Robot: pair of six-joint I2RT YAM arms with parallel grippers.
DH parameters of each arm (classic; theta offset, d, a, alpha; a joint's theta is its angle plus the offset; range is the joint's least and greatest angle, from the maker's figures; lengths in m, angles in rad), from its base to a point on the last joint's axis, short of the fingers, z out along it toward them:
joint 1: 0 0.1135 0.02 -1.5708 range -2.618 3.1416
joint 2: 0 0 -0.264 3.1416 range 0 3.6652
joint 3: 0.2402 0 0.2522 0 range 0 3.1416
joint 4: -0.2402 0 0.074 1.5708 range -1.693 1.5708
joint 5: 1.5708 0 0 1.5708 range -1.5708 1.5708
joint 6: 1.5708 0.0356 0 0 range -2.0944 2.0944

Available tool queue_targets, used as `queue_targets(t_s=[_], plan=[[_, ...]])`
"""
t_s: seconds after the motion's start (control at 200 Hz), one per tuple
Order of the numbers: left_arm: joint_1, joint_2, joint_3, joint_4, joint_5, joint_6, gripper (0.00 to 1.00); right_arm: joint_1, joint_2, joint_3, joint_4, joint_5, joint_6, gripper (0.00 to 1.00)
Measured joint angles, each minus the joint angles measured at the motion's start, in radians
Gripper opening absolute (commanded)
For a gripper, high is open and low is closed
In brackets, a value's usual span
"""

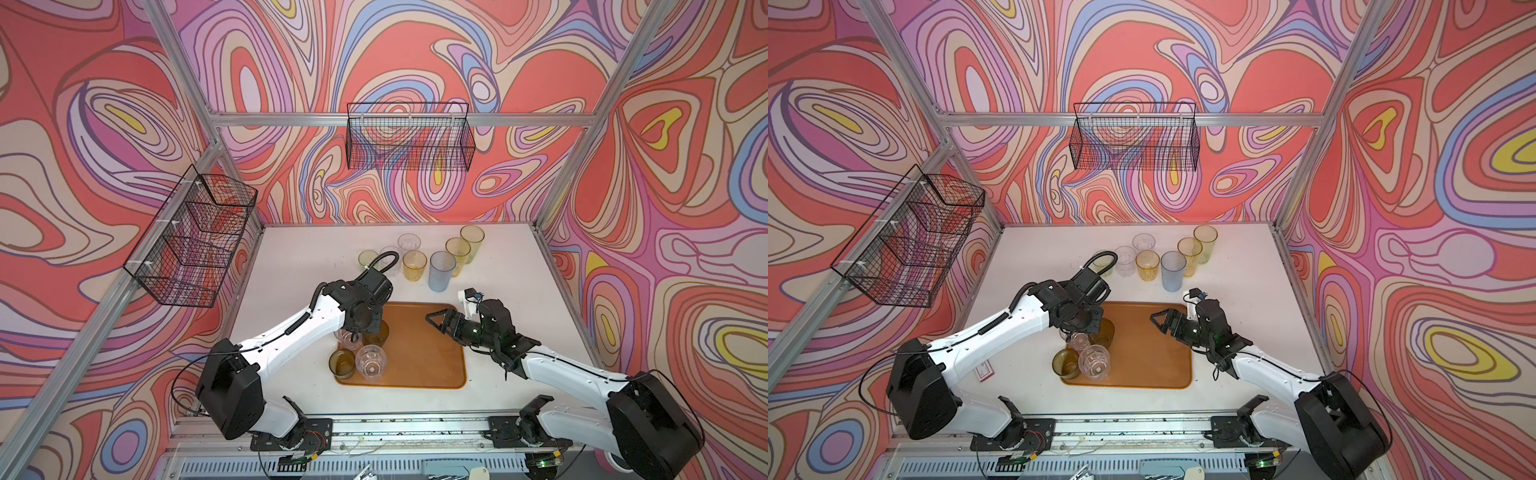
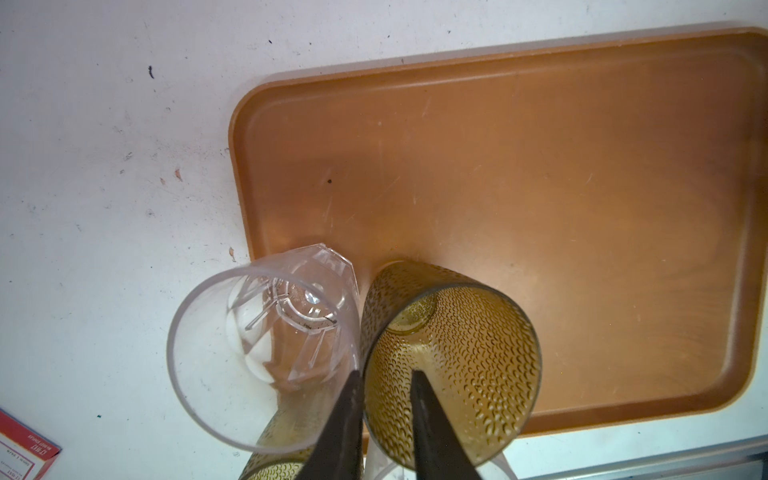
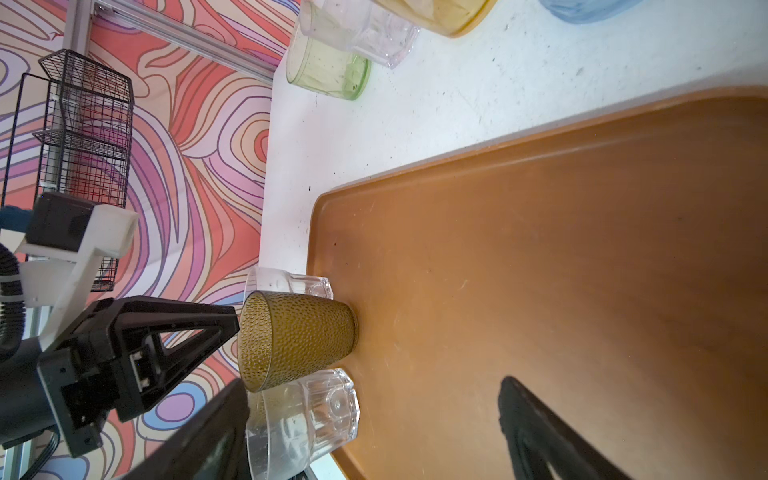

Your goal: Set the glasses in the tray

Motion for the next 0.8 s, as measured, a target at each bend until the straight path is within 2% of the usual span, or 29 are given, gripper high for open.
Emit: queue_targets(t_s=[0.486,0.796], plan=[[0.0,0.026,-0.015,0.011,0.008,0.0,0.16,0.0,0.002,0.0,0.0,0.0,0.0,0.97],[0.0,0.018,-0.009,0.009,0.0,0.0,0.28,0.0,0.016,0.0,-0.005,0.001,0.0,0.97]])
